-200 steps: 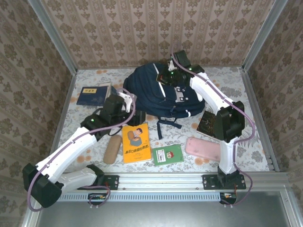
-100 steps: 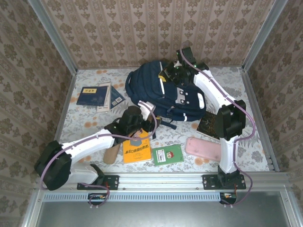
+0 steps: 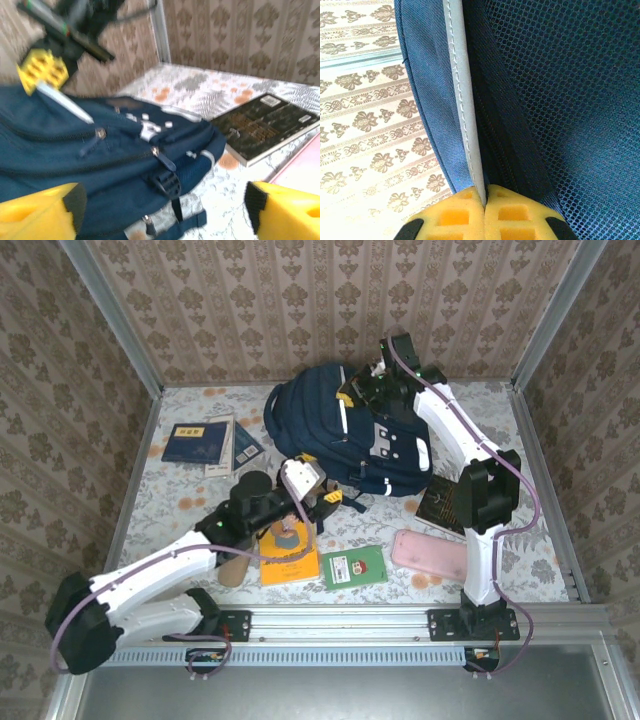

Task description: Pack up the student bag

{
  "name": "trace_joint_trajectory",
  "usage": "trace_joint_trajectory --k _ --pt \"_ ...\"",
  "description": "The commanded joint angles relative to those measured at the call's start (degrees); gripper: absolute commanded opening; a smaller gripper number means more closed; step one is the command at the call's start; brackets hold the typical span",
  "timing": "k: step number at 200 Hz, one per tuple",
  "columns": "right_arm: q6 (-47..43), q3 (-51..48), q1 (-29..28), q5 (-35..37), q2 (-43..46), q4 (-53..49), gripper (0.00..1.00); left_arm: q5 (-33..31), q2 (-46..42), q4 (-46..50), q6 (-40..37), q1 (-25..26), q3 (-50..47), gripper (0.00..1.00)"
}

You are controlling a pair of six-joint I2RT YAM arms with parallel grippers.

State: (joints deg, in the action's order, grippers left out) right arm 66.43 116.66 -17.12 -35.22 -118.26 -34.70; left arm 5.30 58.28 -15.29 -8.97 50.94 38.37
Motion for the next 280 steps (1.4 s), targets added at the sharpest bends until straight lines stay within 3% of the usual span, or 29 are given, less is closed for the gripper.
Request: trace_joint_trajectory --k 1,15,24,30,35,47,71,111,148,217,280 --pt "1.8 3.4 0.9 -4.1 0.9 3.1 0.00 2.1 -0.3 6.5 -6.7 0.1 3.2 0.96" --pt "2.2 3.5 1.1 -4.6 0.7 3.6 0.00 -0.2 2.3 9.4 -5.2 -0.7 6.1 0.94" --pt "2.4 3.5 1.1 -4.7 0.5 3.6 0.00 5.7 3.7 10.3 -3.8 -3.0 6.9 0.94" --pt "2.5 3.6 1.2 -4.8 0.5 3.6 0.00 10.3 4.5 8.9 -3.0 -4.4 6.7 1.00" --pt "2.7 3.6 1.2 -4.9 0.3 3.6 0.00 10.8 5.2 6.8 -2.0 -4.9 6.2 1.00" --pt "3.4 3.5 1.3 -5.0 0.2 3.7 0.00 7.8 6.3 -0.4 -2.1 -4.5 2.9 1.00" --pt "5.4 3.3 1.6 -4.9 0.5 6.3 0.00 -3.1 11.2 -27.0 -4.4 -1.9 -8.7 1.00" --pt "9.5 3.0 1.9 -3.6 1.6 7.8 0.00 -13.1 24.2 -46.1 -4.9 1.8 -13.0 0.93" --pt "11.7 2.5 2.0 -3.1 2.7 9.2 0.00 -15.9 34.9 -58.7 -4.0 1.8 -14.9 0.79" --pt "13.2 -1.1 1.9 -2.9 5.7 11.1 0.00 -12.3 41.1 -59.9 -3.1 -1.7 -13.1 0.60" --pt "14.5 -3.4 1.7 -4.0 6.3 12.7 0.00 -7.4 44.2 -59.9 -1.8 -3.2 -10.9 0.56"
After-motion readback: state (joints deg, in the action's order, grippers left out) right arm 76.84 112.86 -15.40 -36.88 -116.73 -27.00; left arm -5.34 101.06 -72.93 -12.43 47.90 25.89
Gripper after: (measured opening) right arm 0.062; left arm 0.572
